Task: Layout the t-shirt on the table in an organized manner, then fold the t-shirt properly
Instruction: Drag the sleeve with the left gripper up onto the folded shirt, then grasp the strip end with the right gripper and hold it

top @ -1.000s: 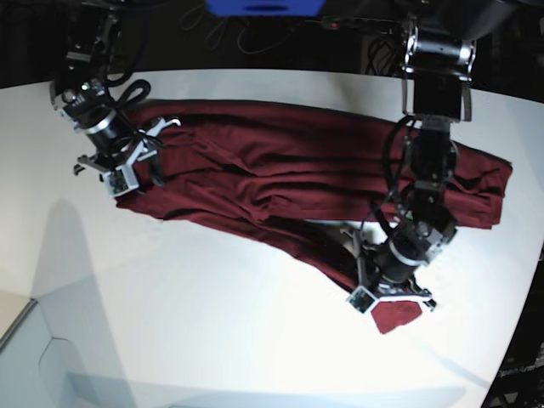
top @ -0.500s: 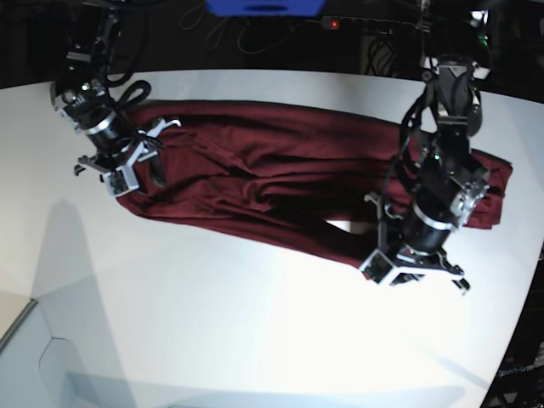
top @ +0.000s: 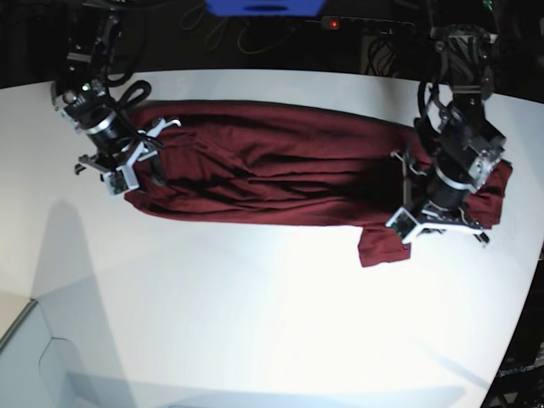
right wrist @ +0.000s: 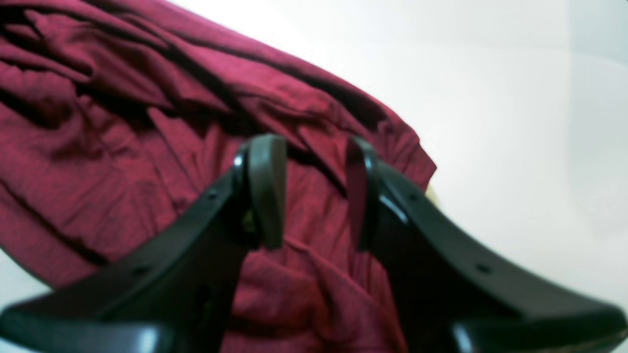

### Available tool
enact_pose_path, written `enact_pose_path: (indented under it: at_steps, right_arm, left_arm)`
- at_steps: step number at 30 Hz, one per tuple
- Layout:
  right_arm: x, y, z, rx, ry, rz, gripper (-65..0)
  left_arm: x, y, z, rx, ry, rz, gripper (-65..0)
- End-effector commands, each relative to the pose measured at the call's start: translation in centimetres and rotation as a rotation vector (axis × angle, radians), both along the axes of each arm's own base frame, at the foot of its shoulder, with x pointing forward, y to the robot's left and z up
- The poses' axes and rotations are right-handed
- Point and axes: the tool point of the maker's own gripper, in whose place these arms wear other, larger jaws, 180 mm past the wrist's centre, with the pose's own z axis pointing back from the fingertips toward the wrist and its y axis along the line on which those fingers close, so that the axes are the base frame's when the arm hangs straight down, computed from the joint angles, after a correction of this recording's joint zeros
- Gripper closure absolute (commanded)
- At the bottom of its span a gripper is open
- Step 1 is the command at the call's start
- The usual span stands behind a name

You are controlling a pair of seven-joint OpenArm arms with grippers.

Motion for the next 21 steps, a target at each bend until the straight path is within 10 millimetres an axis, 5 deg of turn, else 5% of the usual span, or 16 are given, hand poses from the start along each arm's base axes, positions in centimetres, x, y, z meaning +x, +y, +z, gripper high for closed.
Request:
enact_pose_path:
  at_steps: [1, 13, 21]
  right_arm:
    - [0.8, 0.1, 1.5, 0.017, -0.057, 0.003, -21.3]
    - [3.9, 1.4, 3.4, 0.067, -0.125, -0.004, -21.4]
    - [7.3, 1.7, 1.6, 0.062, -0.084, 0.053, -21.5]
  left_arm:
    - [0.2, 0.1, 0.9, 0.000, -0.032, -0.004, -0.2]
    - [-2.7, 1.2, -4.6, 0.004, 0.135, 0.023, -0.2]
    - [-3.0, 2.0, -5.8, 0.018, 0.174, 0.033, -0.2]
